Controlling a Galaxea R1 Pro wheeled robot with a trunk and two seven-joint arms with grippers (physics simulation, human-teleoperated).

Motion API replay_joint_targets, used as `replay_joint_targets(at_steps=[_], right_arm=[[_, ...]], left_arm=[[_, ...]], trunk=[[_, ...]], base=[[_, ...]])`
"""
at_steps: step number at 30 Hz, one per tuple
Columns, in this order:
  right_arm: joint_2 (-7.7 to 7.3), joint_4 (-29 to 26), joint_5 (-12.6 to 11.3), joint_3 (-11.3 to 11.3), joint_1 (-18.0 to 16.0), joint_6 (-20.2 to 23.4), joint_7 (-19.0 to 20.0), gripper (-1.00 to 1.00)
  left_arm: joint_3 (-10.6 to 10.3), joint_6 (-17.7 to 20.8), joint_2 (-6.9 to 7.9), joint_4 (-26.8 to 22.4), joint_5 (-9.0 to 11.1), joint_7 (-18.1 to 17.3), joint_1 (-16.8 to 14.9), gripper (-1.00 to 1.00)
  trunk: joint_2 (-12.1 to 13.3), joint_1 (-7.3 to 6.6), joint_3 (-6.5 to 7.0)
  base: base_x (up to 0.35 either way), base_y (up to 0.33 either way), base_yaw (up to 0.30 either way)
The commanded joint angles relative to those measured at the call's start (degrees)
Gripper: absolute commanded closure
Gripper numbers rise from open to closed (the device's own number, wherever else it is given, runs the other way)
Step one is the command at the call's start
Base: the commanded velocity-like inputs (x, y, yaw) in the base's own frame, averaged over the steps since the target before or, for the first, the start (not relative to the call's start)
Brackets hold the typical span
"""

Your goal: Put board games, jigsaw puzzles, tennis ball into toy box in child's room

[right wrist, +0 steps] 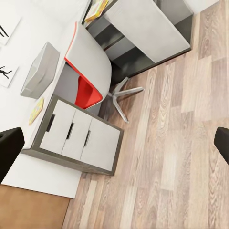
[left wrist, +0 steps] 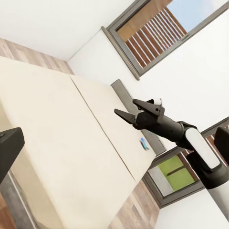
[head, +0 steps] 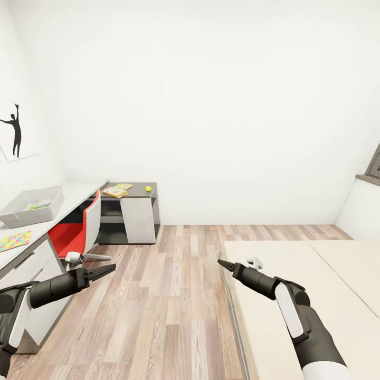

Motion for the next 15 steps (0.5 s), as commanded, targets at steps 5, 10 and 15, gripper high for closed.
replay_joint_targets(at_steps=[5,10,15], right_arm=[[-0.02,0.0,-0.1,-0.4,-0.1,0.5,0.3,-1.0],[-0.06,0.1,-0.1,-0.6,-0.1,0.5,2.2,-1.0],[-0.07,0.1,-0.1,-0.7,-0.1,0.5,4.0,-1.0]], left_arm=[[-0.1,0.6,-0.03,-0.1,0.1,-0.2,0.4,-1.0],[-0.2,0.5,-0.09,0.0,0.1,-0.1,0.8,-1.0],[-0.4,0.5,-0.36,0.2,0.1,-0.1,1.4,-1.0]], trunk=[[-0.1,0.04,-0.14],[-0.1,0.04,-0.14],[-0.1,0.04,-0.14]], base=[[0.0,-0.002,0.0],[0.0,0.0,0.0],[0.0,0.0,0.0]])
